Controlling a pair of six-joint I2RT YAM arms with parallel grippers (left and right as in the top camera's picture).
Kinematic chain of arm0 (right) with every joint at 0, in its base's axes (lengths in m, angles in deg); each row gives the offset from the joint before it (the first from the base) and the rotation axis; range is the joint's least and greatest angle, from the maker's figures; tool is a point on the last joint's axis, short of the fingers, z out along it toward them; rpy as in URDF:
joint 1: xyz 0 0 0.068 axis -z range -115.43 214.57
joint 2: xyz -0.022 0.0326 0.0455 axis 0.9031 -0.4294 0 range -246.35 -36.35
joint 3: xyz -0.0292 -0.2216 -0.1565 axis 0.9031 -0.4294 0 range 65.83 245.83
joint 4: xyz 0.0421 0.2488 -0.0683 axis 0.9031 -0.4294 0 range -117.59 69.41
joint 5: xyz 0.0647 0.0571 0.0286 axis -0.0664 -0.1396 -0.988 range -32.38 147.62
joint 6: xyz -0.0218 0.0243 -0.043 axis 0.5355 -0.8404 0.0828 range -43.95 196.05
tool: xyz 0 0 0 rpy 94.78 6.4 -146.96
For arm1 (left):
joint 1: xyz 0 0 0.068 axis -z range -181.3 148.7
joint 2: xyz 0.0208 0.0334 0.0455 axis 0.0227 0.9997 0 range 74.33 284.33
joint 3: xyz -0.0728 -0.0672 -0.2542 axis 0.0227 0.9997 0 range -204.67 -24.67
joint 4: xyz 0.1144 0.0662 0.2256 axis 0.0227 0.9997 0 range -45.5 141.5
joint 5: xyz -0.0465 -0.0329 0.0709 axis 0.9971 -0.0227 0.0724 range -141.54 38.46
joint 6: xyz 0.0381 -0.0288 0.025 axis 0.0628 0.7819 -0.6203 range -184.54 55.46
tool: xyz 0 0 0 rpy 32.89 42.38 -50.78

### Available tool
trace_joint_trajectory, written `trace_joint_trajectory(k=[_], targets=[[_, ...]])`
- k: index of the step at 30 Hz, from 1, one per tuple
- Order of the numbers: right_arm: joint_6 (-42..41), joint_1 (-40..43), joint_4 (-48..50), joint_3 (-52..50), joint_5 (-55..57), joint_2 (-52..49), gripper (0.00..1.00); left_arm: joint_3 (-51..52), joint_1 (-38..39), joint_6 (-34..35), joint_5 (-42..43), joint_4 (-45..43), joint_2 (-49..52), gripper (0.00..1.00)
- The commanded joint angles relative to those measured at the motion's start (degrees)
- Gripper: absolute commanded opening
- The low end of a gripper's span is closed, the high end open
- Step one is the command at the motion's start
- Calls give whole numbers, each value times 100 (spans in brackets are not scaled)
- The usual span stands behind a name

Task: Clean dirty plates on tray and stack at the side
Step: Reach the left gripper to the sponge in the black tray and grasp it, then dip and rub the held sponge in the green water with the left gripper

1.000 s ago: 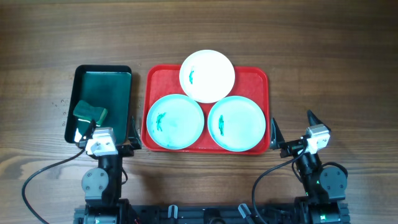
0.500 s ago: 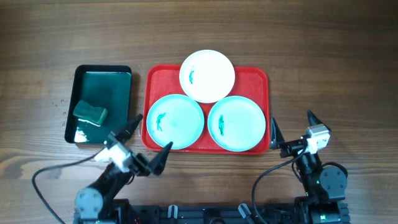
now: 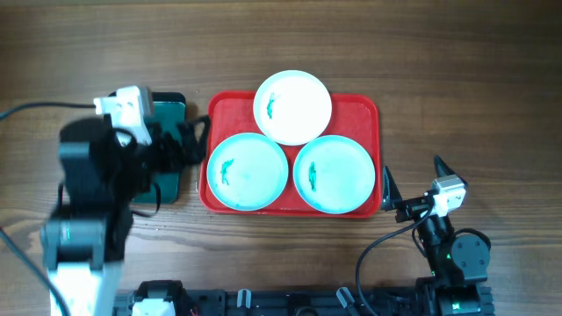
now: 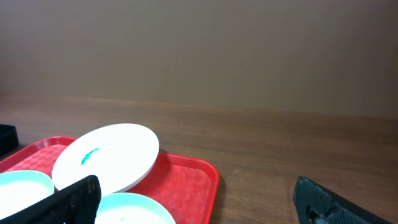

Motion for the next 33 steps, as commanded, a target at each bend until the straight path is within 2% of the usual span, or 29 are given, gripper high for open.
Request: trace_joint_trajectory(k=[1, 3, 4, 6, 7, 10, 12, 16, 19, 26, 29, 33], targets=[[66, 31, 22, -7, 55, 26, 100, -1469, -7, 1443, -2302, 1259, 1534, 100], [68, 31, 22, -7, 55, 26, 100, -2175, -7, 1565, -3112, 1838, 2503, 100], [66, 31, 22, -7, 55, 26, 100, -2223, -7, 1567, -3097, 1803, 2771, 100], [68, 31, 22, -7, 55, 26, 100, -2221, -4, 1502, -2374, 1755, 3447, 100], [66, 31, 22, -7, 55, 26, 100, -2221, -7, 1539, -2483, 1764, 3777, 100], [66, 31, 22, -7, 55, 26, 100, -2221, -361, 3075, -2889, 1869, 4299, 100], [66, 31, 22, -7, 55, 26, 100, -2221, -787, 3569, -2765, 1882, 4586, 100], [66, 31, 22, -7, 55, 26, 100, -2059, -1403, 3598, -2697, 2002, 5158, 100], [68, 31, 22, -7, 55, 26, 100, -1655, -1738, 3598, -2651, 1585, 5563, 100], [66, 31, 22, -7, 55, 26, 100, -1202, -1744, 3598, -2352, 1191, 5932, 92], [68, 31, 22, -7, 55, 26, 100, -702, -1709, 3593, -2352, 616, 6011, 82], [66, 31, 22, -7, 55, 26, 100, -442, -1709, 3595, -2332, 363, 6011, 31]])
